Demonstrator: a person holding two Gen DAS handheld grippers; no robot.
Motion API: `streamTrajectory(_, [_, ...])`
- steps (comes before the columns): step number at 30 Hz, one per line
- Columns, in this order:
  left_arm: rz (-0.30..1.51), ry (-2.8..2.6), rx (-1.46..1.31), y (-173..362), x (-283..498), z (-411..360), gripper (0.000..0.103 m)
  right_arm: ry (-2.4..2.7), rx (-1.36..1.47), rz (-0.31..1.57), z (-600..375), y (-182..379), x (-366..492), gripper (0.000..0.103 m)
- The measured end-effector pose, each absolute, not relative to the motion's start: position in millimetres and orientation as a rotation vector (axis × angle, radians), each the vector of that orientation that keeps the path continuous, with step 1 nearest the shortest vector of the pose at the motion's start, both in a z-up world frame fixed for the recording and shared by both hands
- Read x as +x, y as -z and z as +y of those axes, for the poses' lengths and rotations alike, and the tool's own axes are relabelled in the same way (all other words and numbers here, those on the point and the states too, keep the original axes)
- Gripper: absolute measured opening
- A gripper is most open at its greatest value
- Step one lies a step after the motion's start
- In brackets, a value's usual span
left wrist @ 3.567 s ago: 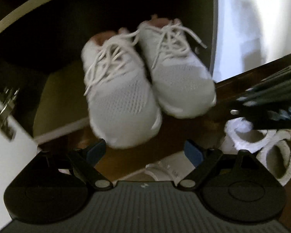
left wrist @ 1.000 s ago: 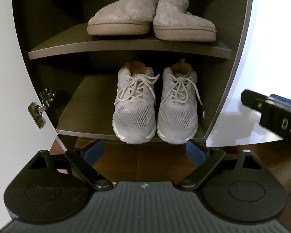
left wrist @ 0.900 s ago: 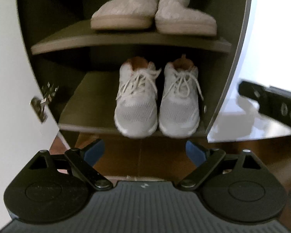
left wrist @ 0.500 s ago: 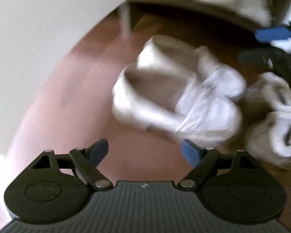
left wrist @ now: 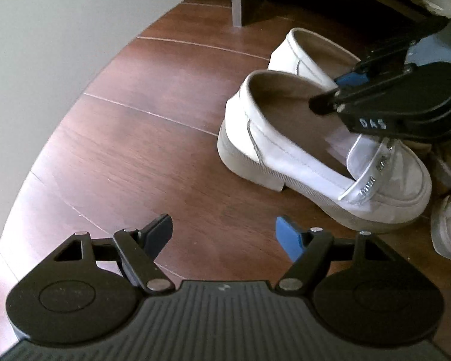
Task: Organize scattered shoes
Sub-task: 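Grasp the white rhinestone loafers together by their heels with the right gripper, then carry the white loafers with the right gripper under the cabinet's bottom shelf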
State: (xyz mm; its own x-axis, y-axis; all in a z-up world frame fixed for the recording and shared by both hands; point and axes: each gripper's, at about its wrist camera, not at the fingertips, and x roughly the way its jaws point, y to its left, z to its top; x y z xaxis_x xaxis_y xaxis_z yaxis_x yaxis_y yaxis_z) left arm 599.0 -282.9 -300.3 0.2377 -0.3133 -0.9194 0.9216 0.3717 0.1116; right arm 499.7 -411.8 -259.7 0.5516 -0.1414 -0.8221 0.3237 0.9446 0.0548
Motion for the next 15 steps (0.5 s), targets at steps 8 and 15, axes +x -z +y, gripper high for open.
streamTrajectory(8, [0.895, 1.030, 0.782, 299, 594, -294, 0.076, 0.771, 0.796, 0.752, -482, 266, 476, 0.013])
streamTrajectory(15, [0.745, 1.210, 0.845, 288, 562, -310, 0.078, 0.679, 0.630, 0.757, -475, 227, 415, 0.052])
